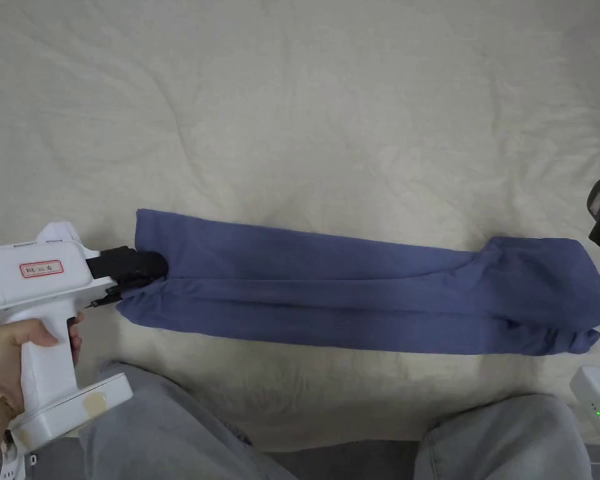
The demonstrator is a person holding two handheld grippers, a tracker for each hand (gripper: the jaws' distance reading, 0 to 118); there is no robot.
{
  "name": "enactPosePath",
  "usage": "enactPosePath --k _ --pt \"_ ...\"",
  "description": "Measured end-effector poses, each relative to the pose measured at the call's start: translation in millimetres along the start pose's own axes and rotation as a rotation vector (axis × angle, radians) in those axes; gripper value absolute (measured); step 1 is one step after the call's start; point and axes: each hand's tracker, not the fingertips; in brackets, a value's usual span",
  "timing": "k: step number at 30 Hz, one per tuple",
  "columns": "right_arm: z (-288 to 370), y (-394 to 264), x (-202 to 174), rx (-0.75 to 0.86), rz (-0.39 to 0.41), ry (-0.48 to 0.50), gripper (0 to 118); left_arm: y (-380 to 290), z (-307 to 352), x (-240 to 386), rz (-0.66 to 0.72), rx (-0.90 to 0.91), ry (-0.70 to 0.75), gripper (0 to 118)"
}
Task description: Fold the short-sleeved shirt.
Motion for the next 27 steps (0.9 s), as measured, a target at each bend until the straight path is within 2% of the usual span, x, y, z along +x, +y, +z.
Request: enactPosePath --k 2,8,10,13,16,22,27 --pt "1.0 -1.3 1.4 0.000 -0.002 0.000 2 0.2 1.3 7.7 -0.006 -0.005 0.010 9" --pt "6.6 -5.1 7.2 0.003 -0.020 0.009 2 11.8 18.9 44.7 -0.143 -0.018 0.189 9" --pt "8.9 -6.4 10.2 0.006 -0.024 0.013 2 11.1 29.0 69.4 -0.209 0.000 0.204 9" --pt "15.0 -7.7 16.0 0.018 -0.040 0.019 2 4.5 43.5 117.9 -0.387 0.029 0.238 9" --pt "21.8 -9.8 23.4 0.033 -0.052 0.019 2 -11.1 50.3 168.5 -0.511 0.035 0.169 9" --pt "39.4 -17.3 42.7 0.059 -0.101 0.005 2 -49.1 -2.3 241.5 -0.499 -0.060 -0.022 9" --pt "55.6 -24.8 62.1 0.075 -0.133 -0.036 2 -89.1 -92.1 270.5 -0.465 -0.144 0.056 9"
